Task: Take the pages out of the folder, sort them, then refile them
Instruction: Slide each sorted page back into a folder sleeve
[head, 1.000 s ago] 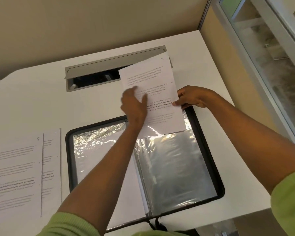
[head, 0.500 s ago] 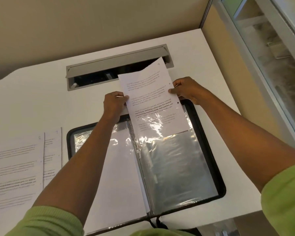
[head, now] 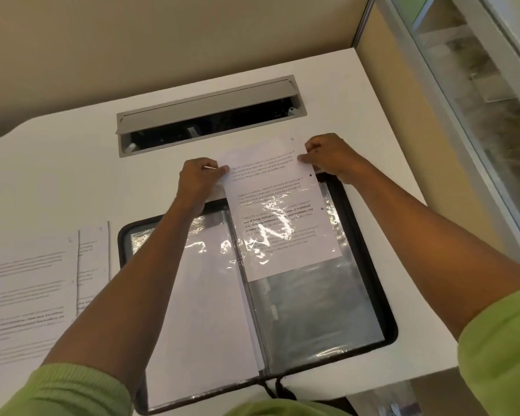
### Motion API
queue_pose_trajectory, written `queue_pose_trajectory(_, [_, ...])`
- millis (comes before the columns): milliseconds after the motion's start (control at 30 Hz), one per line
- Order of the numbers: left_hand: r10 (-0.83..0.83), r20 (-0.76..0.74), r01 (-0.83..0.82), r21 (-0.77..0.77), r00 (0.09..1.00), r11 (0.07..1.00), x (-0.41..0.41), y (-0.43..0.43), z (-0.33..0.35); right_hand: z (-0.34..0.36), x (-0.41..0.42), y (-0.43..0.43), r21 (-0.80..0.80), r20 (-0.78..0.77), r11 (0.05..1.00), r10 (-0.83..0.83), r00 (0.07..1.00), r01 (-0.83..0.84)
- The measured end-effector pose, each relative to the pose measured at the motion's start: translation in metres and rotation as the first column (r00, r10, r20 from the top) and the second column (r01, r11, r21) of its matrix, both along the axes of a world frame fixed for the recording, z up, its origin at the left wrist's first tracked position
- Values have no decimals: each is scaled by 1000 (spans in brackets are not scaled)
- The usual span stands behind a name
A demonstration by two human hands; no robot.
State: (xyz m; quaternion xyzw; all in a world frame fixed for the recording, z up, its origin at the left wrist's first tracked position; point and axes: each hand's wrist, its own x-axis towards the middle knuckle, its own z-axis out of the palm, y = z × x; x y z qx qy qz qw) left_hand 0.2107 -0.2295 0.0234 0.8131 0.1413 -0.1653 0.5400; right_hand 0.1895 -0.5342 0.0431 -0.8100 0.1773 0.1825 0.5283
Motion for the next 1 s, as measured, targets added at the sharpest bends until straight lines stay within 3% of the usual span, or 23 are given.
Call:
queue_pose_trajectory(200, [-30, -17, 31, 35, 999, 999, -4, -4, 1, -6, 4, 1, -106, -19, 993, 50, 999, -52])
queue_pose_trajectory(433, [-203, -135, 217, 96, 970, 971, -10, 10, -10, 0, -3, -9, -183, -115, 957, 205, 972, -224])
queue_pose_trajectory(533, [-141, -43, 144, 62, 989, 988, -6, 4, -2, -3, 1, -1, -201, 4, 969, 148, 989, -144])
queue_pose_trajectory(667, [-168, 77, 157, 128, 983, 979, -8, -3, 4, -3, 4, 5, -228, 86, 967, 140, 986, -117])
queue_pose_trajectory(1000, [-315, 27, 302, 212, 949, 929, -42, 7, -10, 7, -18, -10, -292, -91, 838, 456, 885, -461])
